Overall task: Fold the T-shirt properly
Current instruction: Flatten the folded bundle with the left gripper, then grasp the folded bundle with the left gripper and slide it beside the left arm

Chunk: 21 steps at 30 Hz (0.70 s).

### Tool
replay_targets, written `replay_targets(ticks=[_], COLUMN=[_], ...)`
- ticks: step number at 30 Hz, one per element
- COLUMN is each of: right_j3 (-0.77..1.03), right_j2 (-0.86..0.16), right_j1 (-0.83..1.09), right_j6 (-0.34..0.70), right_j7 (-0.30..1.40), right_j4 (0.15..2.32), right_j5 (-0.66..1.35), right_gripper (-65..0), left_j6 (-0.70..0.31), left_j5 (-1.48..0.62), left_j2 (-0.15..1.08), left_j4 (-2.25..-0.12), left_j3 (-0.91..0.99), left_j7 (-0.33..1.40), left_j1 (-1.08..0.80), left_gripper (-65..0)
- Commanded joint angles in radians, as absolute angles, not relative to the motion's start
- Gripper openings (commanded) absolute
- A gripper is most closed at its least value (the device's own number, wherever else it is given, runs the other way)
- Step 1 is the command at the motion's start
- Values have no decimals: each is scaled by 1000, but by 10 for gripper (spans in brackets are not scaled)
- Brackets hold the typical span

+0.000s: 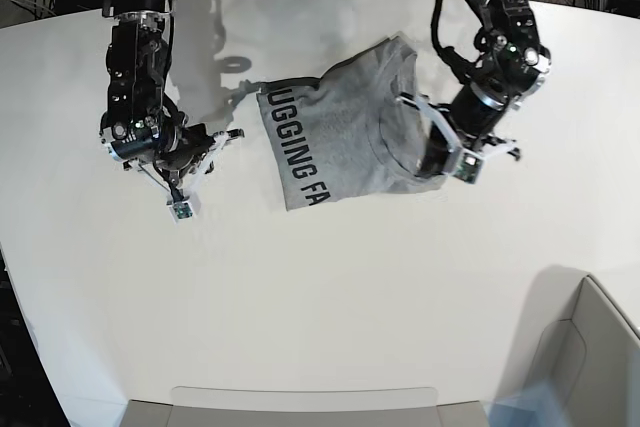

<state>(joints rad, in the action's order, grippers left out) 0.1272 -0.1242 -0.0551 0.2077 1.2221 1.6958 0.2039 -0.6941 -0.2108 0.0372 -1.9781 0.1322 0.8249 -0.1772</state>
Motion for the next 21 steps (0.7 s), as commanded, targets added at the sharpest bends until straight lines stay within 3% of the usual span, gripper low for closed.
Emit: replay_targets(ticks=[1,5,7,13,17,21], right_j3=[127,127,114,-137,-291,-314], right_j2=[-125,-111,-111,-145,-119,-45], right_j1=[-77,-105,-131,-254,-340,-404], right_j6=[252,460,501,504,504,503], right_j7=[1207,1185,1158,1122,1012,931], right_j4=[1738,1787,1778,1656,1469,1247], right_j5=[213,205,205,200,136,15], right_gripper=[-650,-650,-650,-650,-650,-650], left_j6=[-698,-698,-698,-698,-698,-698], left_j5=[-219,-217,-217,-217,-216,-216], left_j2=[39,73,122,268,272,269], left_j4=[-1997,-1997,-1997,-1988,-1939,-1868], left_j3=[97,-28,-91,-295,-329,-320], left_j7=[806,806,802,794,796,805], left_j1=[-196,-265,-308,-357,-355,-294], left_gripper=[-650,-650,-650,-650,-650,-650])
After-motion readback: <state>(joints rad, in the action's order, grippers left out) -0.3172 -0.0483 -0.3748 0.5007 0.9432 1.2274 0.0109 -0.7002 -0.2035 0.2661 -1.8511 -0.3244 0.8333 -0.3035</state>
